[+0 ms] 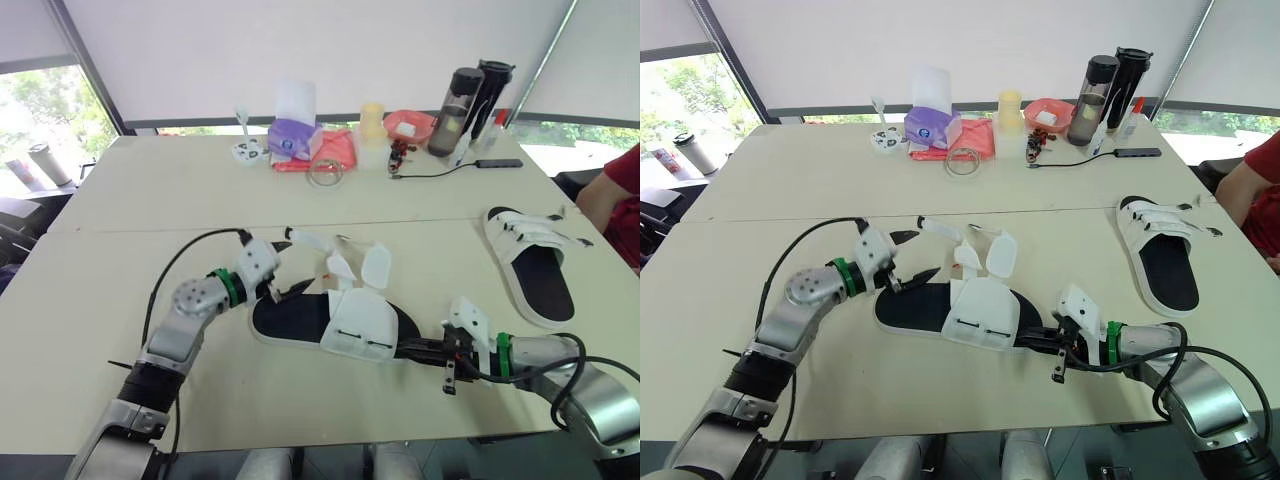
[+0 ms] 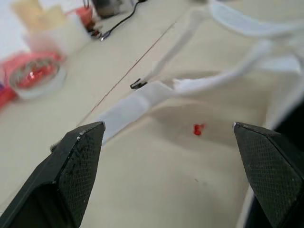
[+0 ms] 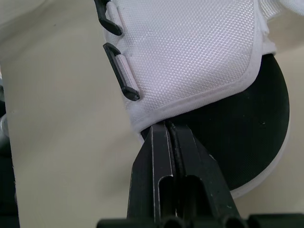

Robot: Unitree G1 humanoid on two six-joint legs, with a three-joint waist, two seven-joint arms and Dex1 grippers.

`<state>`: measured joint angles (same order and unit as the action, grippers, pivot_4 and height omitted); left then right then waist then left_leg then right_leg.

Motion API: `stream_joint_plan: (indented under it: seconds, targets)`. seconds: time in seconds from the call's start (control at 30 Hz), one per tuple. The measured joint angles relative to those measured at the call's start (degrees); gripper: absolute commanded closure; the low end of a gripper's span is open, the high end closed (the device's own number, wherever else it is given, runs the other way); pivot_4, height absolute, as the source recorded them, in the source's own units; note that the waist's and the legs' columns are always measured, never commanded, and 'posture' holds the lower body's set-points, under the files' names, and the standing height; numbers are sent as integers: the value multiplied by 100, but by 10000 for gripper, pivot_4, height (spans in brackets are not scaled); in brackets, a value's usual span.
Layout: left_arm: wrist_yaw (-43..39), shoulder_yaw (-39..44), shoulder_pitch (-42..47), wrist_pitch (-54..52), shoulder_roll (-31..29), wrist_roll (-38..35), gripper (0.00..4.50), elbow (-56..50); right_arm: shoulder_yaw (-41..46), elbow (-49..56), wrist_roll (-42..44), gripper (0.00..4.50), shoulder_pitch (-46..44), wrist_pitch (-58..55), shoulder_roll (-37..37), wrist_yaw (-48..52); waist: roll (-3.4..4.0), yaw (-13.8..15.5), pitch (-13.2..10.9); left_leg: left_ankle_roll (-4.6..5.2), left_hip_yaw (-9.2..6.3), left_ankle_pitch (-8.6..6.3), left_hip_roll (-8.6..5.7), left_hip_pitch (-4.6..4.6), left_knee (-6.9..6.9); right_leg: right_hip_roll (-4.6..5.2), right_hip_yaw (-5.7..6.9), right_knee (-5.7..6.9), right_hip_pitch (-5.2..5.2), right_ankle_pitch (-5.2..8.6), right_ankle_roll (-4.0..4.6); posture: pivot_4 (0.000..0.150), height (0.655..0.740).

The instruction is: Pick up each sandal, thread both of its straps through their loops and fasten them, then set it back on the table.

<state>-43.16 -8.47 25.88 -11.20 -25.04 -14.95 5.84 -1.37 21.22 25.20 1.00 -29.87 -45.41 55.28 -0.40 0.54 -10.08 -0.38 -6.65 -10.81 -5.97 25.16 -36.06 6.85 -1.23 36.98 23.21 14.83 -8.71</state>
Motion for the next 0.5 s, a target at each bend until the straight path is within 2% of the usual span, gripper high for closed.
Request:
stream_joint_plan:
  seconds: [0.13, 0.27, 0.37, 0.5]
  targets:
    - [177, 672, 410, -2705, 248, -1587, 0, -258, -40, -116, -17, 44615, -74, 86, 32, 31, -1, -15, 0, 0, -2, 0, 2, -3, -3, -3, 1, 3, -4, 0, 0, 1500, 7400]
    - [897, 1566, 914, -4612, 560, -2665, 0, -133, -69, -181, -26, 44615, -108, 152, 58, 33, -4, -19, -1, 0, -4, 0, 2, -13, -4, -5, 2, 4, -15, 0, -1, 1500, 7400]
    - [1421, 2030, 1195, -5576, 765, -3069, 0, 134, -72, -185, -36, 44615, -109, 161, 60, 28, -5, -16, 0, 0, -3, 0, 2, -14, -4, -5, 2, 4, -17, 0, -1, 1500, 7400]
    - [2084, 2439, 1471, -6300, 1103, -3202, 0, 572, -72, -185, -56, 44615, -112, 165, 75, 21, -13, -10, -1, -1, -3, 0, 2, -15, -4, -5, 2, 3, -18, 0, -1, 1500, 7400]
